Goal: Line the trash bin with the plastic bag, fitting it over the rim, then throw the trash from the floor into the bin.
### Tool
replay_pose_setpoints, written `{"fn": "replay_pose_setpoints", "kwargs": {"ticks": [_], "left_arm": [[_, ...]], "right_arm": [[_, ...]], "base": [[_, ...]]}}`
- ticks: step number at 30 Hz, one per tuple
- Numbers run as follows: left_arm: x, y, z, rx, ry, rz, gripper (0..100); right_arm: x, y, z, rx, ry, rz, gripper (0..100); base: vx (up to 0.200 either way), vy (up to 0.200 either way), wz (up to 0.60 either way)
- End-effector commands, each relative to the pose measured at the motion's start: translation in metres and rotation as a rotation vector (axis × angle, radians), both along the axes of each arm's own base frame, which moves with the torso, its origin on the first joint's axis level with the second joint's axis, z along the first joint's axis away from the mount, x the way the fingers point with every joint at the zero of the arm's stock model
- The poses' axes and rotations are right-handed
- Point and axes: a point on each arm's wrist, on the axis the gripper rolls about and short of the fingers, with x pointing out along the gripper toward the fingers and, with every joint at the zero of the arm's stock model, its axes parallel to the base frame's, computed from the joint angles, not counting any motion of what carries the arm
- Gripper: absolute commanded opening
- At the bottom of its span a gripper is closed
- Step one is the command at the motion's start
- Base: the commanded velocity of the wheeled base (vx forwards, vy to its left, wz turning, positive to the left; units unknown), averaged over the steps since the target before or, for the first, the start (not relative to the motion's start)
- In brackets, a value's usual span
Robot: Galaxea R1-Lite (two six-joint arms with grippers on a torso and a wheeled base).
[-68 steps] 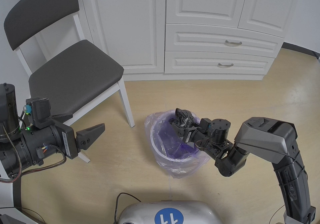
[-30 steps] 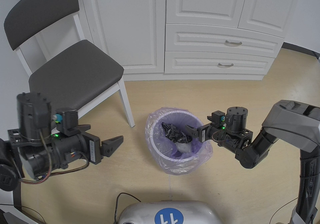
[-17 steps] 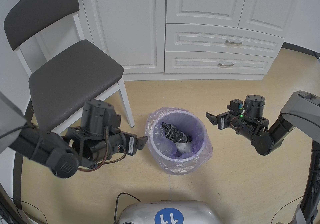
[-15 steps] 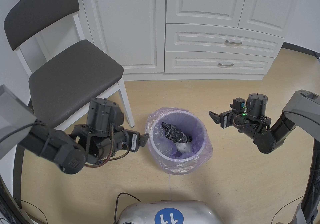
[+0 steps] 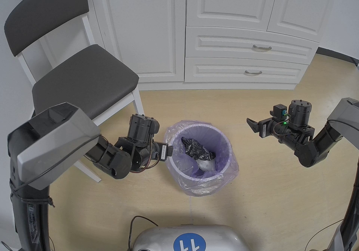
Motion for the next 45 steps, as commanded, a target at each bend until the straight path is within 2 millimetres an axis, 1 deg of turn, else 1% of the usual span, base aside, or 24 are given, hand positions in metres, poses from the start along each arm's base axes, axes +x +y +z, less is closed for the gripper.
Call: {"fn": "replay_pose_setpoints", "kwargs": {"ticks": [1, 2, 5, 7, 8, 9, 10, 11, 12, 15, 18, 22, 24, 26, 29, 30, 31, 35, 36, 37, 38, 40, 41, 45], "left_arm": [[0.04, 0.009, -0.045, 0.013, 0.023, 0.062, 100], [0.041, 0.009, -0.045, 0.012, 0.021, 0.064, 100], [0.055, 0.017, -0.057, 0.009, 0.019, 0.094, 100], [0.062, 0.023, -0.061, 0.005, 0.016, 0.11, 100], [0.063, 0.023, -0.061, 0.004, 0.013, 0.112, 100], [0.067, 0.029, -0.067, 0.008, 0.023, 0.126, 100], [0.067, 0.029, -0.072, 0.012, 0.03, 0.127, 100], [0.067, 0.029, -0.072, 0.012, 0.03, 0.127, 100], [0.067, 0.029, -0.085, 0.021, 0.051, 0.128, 100], [0.069, 0.029, -0.1, 0.026, 0.062, 0.128, 100], [0.069, 0.029, -0.099, 0.022, 0.062, 0.131, 100], [0.068, 0.031, -0.092, 0.012, 0.059, 0.143, 100], [0.06, 0.043, -0.072, 0.013, 0.053, 0.166, 100], [0.048, 0.052, -0.052, 0.013, 0.052, 0.176, 100], [0.019, 0.064, -0.023, 0.019, 0.056, 0.177, 100], [0.006, 0.067, -0.012, 0.017, 0.051, 0.173, 100], [-0.001, 0.068, -0.005, 0.015, 0.044, 0.169, 100], [-0.063, 0.073, 0.043, -0.011, -0.036, 0.137, 100], [-0.065, 0.073, 0.044, -0.011, -0.038, 0.135, 100], [-0.092, 0.076, 0.06, -0.019, -0.067, 0.122, 100], [-0.107, 0.078, 0.069, -0.031, -0.083, 0.108, 100], [-0.129, 0.083, 0.082, -0.049, -0.11, 0.09, 100], [-0.145, 0.087, 0.092, -0.066, -0.136, 0.077, 100], [-0.18, 0.104, 0.12, -0.118, -0.229, 0.066, 100]], "right_arm": [[0.001, -0.009, 0.002, 0.002, -0.006, -0.016, 100], [0.001, -0.01, 0.002, 0.002, -0.007, -0.019, 100], [0.004, -0.012, 0.0, 0.002, -0.007, -0.024, 100], [0.004, -0.012, -0.002, 0.001, -0.001, -0.024, 100], [0.004, -0.012, -0.002, 0.001, -0.001, -0.024, 100], [0.005, -0.01, -0.005, 0.0, 0.003, -0.019, 100], [0.005, -0.009, -0.006, 0.0, 0.006, -0.016, 100], [0.005, -0.009, -0.006, 0.0, 0.006, -0.016, 100], [0.005, -0.007, -0.009, -0.002, 0.015, -0.01, 100], [0.007, -0.006, -0.015, -0.003, 0.024, -0.008, 100], [0.007, -0.006, -0.016, -0.003, 0.023, -0.008, 100], [0.006, -0.006, -0.014, -0.001, 0.015, -0.007, 100], [0.002, -0.006, -0.012, -0.002, 0.02, -0.008, 100], [-0.002, -0.007, -0.009, -0.003, 0.023, -0.008, 100], [-0.011, -0.008, -0.004, -0.004, 0.029, -0.007, 100], [-0.016, -0.009, -0.003, -0.005, 0.035, -0.007, 100], [-0.019, -0.01, -0.003, -0.006, 0.039, -0.007, 100], [-0.055, -0.019, 0.003, -0.011, 0.071, -0.019, 100], [-0.057, -0.02, 0.004, -0.011, 0.071, -0.019, 100], [-0.072, -0.024, 0.009, -0.012, 0.073, -0.025, 100], [-0.08, -0.028, 0.012, -0.008, 0.072, -0.035, 100], [-0.093, -0.035, 0.018, -0.001, 0.059, -0.051, 100], [-0.103, -0.04, 0.022, 0.005, 0.046, -0.064, 100], [-0.129, -0.058, 0.032, 0.042, -0.005, -0.127, 100]], "base": [[0.0, 0.0, 0.0], [0.0, 0.0, 0.0], [0.0, 0.0, 0.0], [0.0, 0.0, 0.0], [0.0, 0.0, 0.0], [0.0, 0.0, 0.0], [0.0, 0.0, 0.0], [0.0, 0.0, 0.0], [0.0, 0.0, 0.0], [0.0, 0.0, 0.0], [0.0, 0.0, 0.0], [0.0, 0.0, 0.0], [0.0, 0.0, 0.0], [0.0, 0.0, 0.0], [0.0, 0.0, 0.0], [0.0, 0.0, 0.0], [0.0, 0.0, 0.0], [0.0, 0.0, 0.0], [0.0, 0.0, 0.0], [0.0, 0.0, 0.0], [0.0, 0.0, 0.0], [0.0, 0.0, 0.0], [0.0, 0.0, 0.0], [0.0, 0.0, 0.0]]}}
